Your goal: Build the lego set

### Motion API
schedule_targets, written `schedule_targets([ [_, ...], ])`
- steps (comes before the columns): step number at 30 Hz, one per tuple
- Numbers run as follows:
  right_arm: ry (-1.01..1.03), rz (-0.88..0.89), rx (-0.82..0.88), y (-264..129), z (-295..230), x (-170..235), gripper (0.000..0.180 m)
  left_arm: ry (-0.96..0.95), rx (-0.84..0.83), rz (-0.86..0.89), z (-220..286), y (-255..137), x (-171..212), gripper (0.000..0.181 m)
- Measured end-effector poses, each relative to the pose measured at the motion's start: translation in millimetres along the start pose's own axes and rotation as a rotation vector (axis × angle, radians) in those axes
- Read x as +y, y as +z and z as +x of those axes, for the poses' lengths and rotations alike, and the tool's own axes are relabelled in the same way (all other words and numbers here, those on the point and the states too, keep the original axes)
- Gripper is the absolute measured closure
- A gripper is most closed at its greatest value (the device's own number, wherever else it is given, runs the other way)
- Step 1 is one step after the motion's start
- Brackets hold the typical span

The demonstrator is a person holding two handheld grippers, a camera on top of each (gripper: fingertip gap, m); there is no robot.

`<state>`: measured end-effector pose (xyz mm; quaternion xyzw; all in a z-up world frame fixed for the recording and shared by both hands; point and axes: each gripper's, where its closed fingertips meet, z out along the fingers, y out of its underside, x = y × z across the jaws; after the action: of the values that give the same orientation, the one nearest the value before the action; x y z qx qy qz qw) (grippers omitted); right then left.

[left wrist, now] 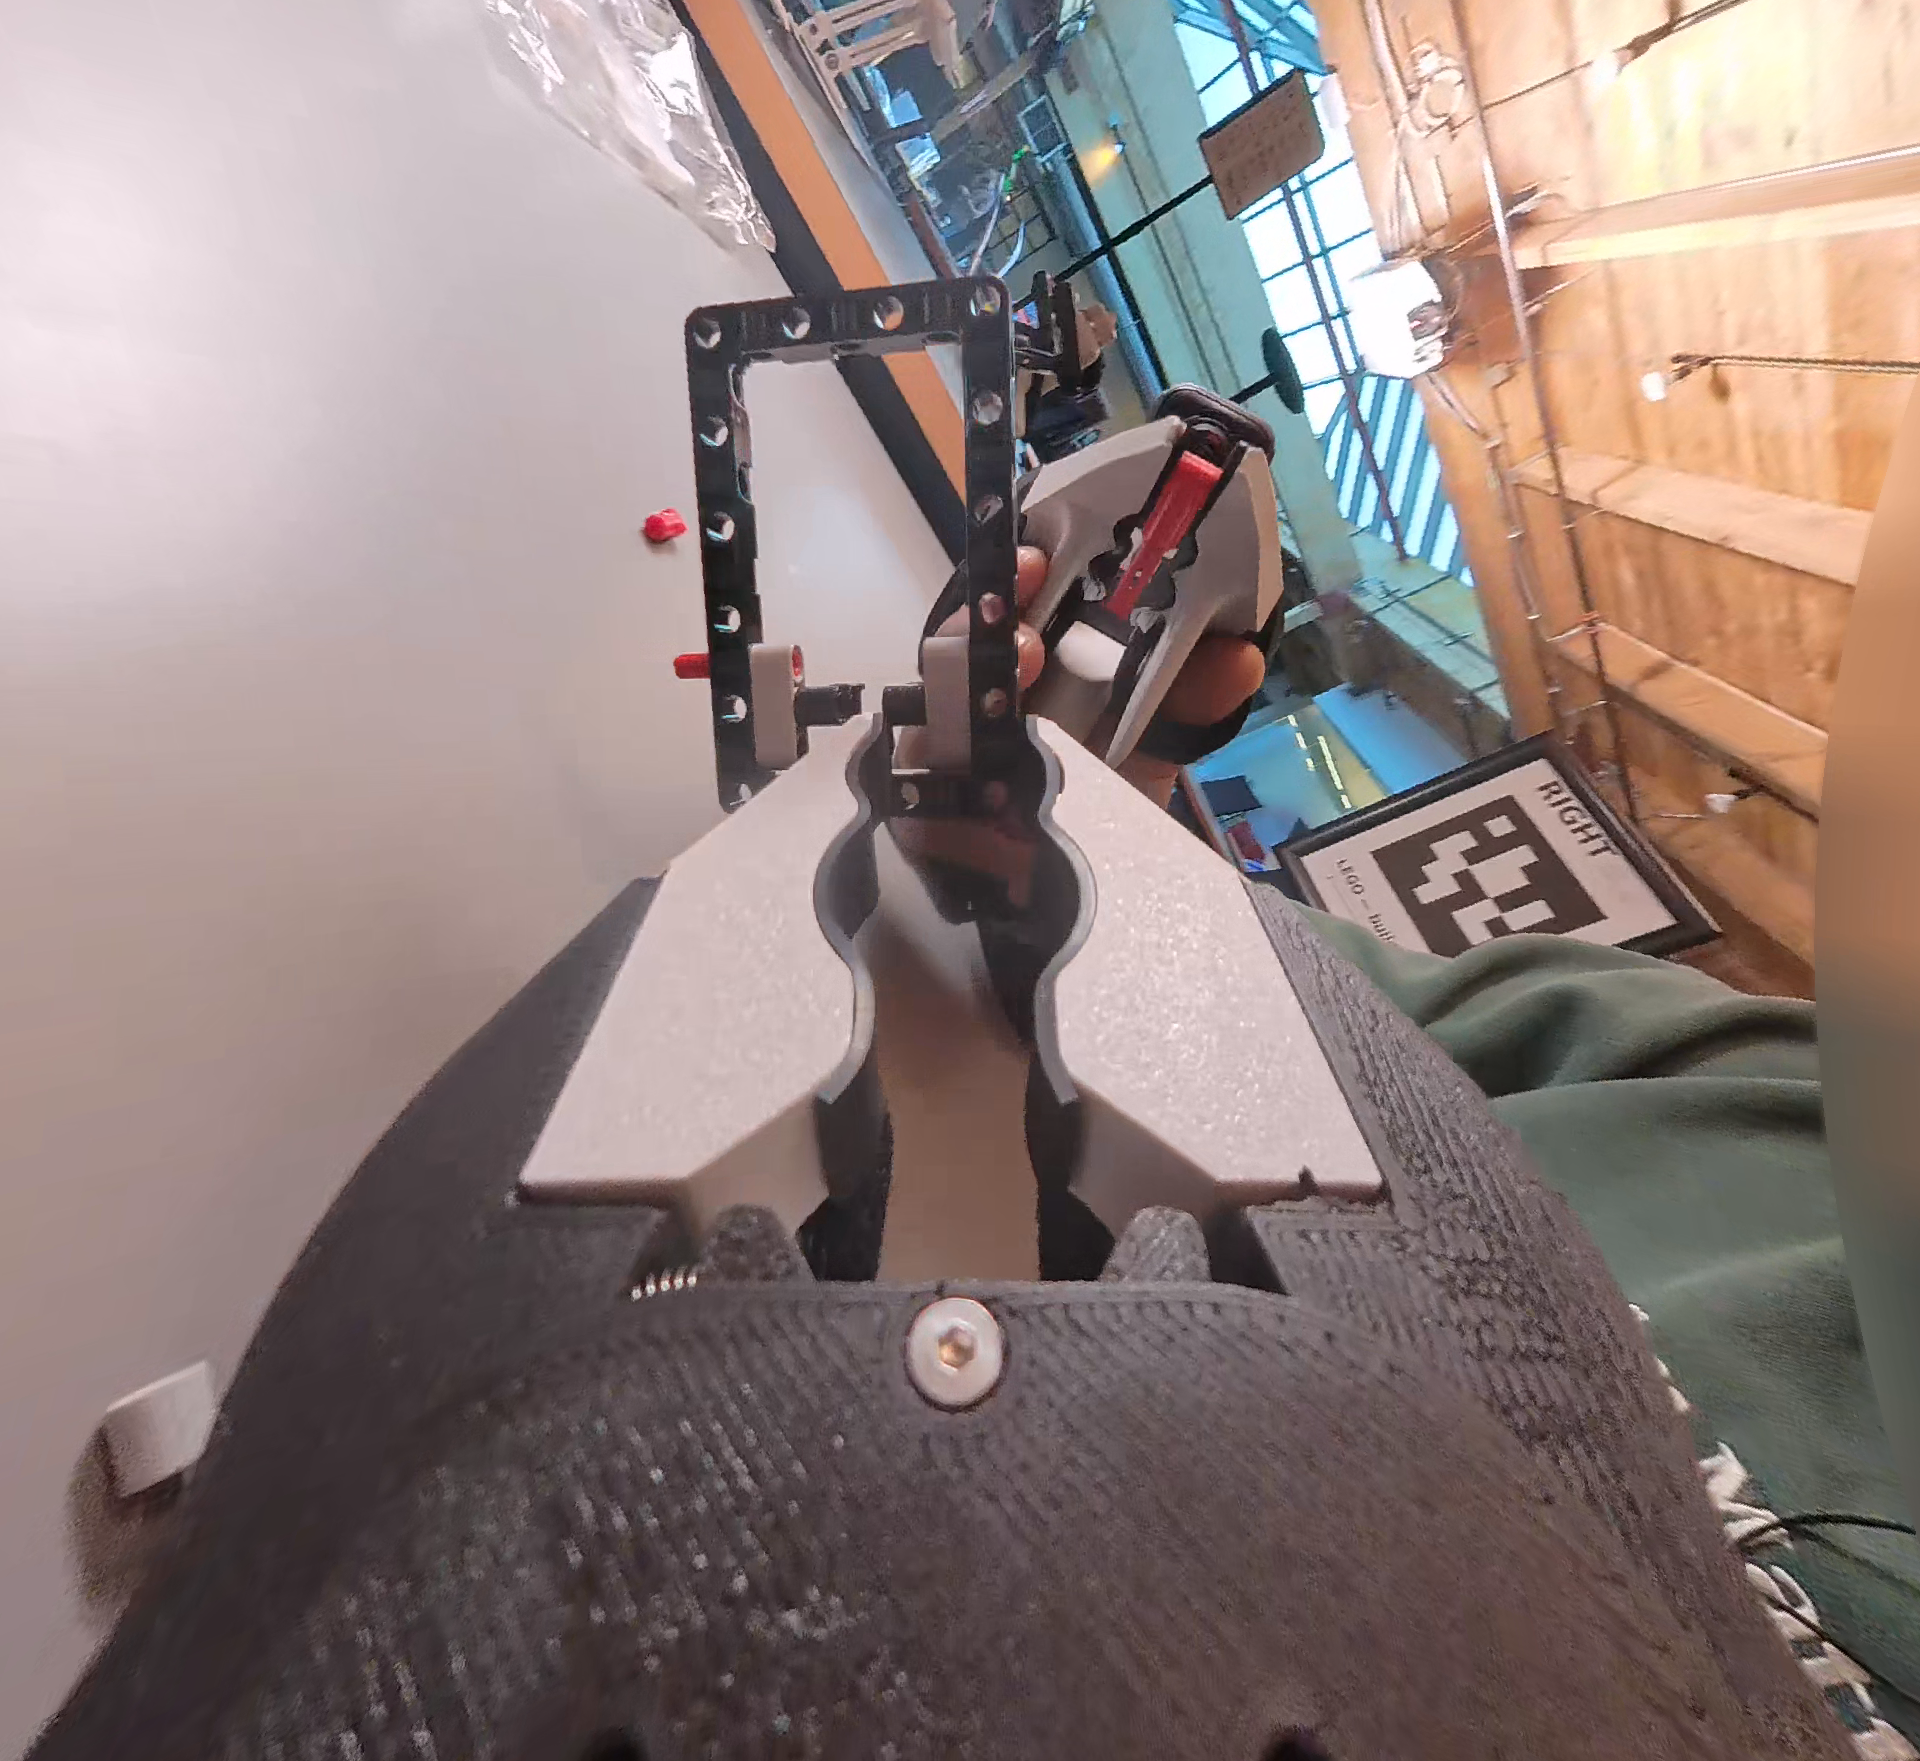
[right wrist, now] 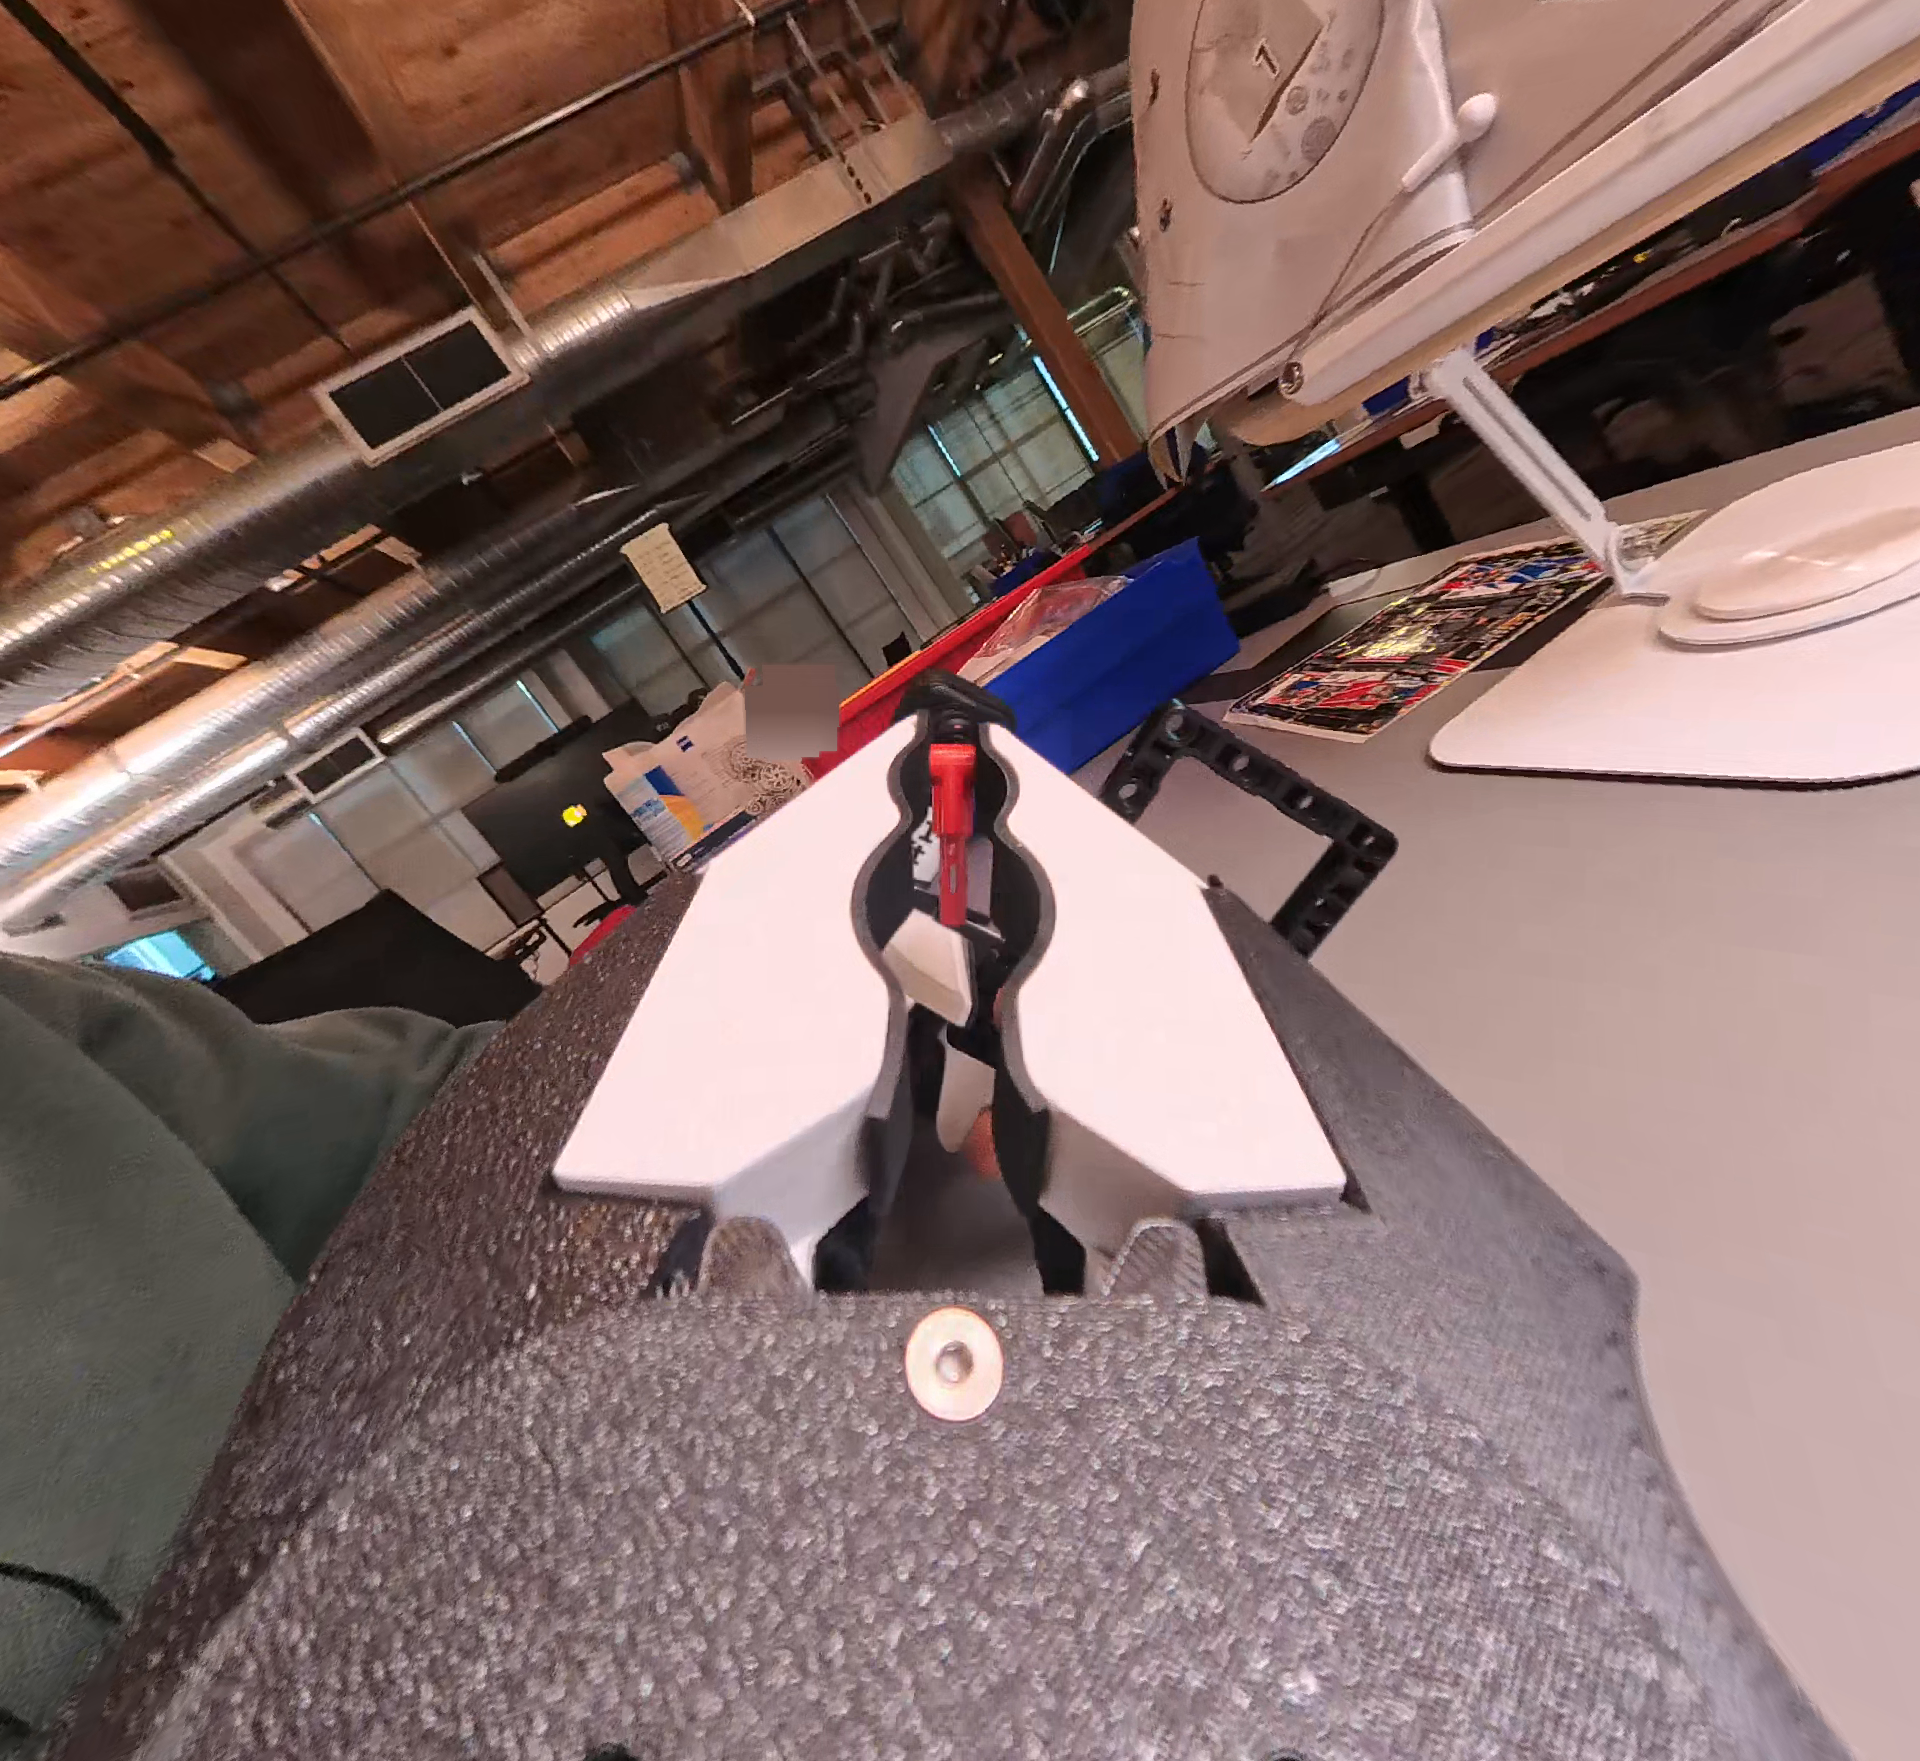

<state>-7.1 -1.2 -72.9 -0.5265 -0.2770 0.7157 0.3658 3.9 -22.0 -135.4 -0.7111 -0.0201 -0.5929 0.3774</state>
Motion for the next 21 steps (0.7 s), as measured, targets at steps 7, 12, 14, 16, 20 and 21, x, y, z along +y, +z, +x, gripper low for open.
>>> schedule_targets([
  [7,-0.041,-0.028,0.037,1.8,3.2,4.4,0.174,-0.001,-0.007,0.005,-1.2,2.9,2.2,0.157],
  [12,-0.229,-0.097,0.164,6.5,9.7,12.5,0.175,0.088,-0.109,-0.011,-10.8,6.5,7.0,0.157],
  [14,-0.282,-0.128,0.238,8.1,15.5,15.9,0.174,0.131,-0.159,0.002,-13.8,8.5,6.4,0.157],
  [16,-0.322,-0.144,0.318,9.4,20.6,18.6,0.174,0.182,-0.215,0.032,-16.4,10.1,1.8,0.157],
  [20,-0.426,-0.142,0.382,13.7,18.4,19.8,0.174,0.298,-0.310,0.065,-15.8,16.0,-4.3,0.157],
  [21,-0.432,-0.149,0.377,15.2,16.6,22.1,0.174,0.316,-0.325,0.079,-14.8,16.3,-6.5,0.157],
])
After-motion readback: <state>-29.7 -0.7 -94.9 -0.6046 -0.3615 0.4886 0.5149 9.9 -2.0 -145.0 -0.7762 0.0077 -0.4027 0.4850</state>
